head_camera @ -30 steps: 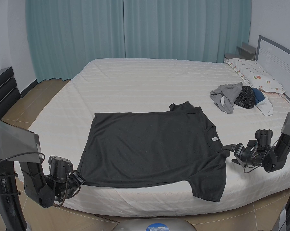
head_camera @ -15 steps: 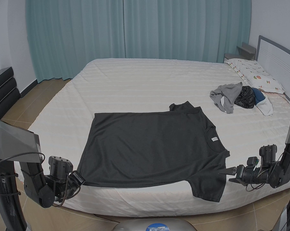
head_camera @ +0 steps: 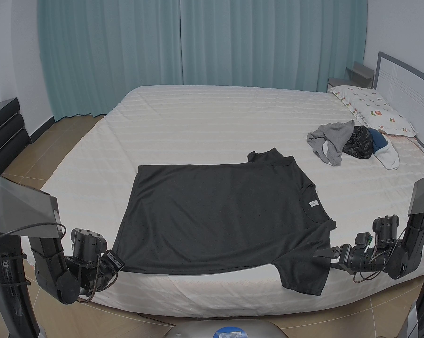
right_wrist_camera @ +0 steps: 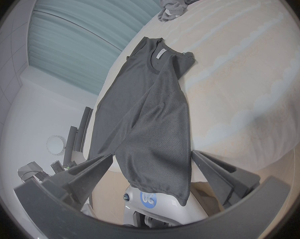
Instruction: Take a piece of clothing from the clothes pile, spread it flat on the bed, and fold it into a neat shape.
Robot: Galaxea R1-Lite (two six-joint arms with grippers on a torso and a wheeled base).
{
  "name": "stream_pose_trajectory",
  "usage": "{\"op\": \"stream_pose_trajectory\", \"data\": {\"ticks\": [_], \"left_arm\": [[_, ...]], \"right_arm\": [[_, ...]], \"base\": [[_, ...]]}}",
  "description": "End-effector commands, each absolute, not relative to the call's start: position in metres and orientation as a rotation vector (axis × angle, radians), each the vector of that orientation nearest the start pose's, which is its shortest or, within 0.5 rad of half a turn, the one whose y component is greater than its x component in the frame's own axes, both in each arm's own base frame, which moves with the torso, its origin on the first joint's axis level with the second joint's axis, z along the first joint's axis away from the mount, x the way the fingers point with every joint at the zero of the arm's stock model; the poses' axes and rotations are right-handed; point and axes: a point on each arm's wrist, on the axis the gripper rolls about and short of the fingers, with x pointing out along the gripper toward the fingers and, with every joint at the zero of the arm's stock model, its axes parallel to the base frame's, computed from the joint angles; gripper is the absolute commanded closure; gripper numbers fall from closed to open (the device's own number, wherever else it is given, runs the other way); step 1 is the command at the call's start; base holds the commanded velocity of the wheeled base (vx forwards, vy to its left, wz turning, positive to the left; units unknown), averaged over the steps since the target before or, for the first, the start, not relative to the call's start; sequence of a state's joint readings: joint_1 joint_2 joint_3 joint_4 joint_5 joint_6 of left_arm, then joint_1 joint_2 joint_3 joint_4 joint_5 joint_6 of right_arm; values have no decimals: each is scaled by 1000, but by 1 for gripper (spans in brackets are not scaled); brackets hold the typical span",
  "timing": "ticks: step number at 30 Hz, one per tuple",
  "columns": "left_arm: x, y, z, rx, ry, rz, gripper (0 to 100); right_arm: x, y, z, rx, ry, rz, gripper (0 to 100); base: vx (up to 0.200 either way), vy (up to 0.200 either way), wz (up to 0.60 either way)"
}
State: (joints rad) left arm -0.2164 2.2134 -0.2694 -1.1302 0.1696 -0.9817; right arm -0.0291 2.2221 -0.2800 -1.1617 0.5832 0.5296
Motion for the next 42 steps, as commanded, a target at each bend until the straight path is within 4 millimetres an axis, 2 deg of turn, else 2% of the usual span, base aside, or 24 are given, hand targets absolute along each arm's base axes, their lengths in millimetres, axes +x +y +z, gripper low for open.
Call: {"op": "stream_pose_trajectory", "data": {"ticks": [1,9,10,24,31,34,35,37,42], "left_arm": [[252,-51,-25,-771,744,347,100],[252,-51,-25,-771,744,347,100],[251,-52,-25,-771,745,346,100],[252,-51,-21,-773,729,347,100],[249,-49,-19,-772,673,324,100],[247,-48,-19,-770,671,321,100],[246,-48,-18,-757,659,309,100],[244,-47,-18,-743,661,304,100],[243,-44,-18,-719,663,308,100]], "right_arm": [[260,6,-25,730,891,317,0],[264,5,-33,722,856,306,0],[264,5,-33,721,854,303,100],[250,0,-12,698,809,253,100],[232,-9,0,714,791,221,100],[229,-11,1,716,793,214,100],[218,-13,0,718,818,219,100],[209,-12,-1,703,840,255,100],[198,-15,-3,671,856,282,100]], "base": [[0,0,0],[0,0,0],[0,0,0],[0,0,0],[0,0,0],[0,0,0],[0,0,0],[0,0,0],[0,0,0]]}}
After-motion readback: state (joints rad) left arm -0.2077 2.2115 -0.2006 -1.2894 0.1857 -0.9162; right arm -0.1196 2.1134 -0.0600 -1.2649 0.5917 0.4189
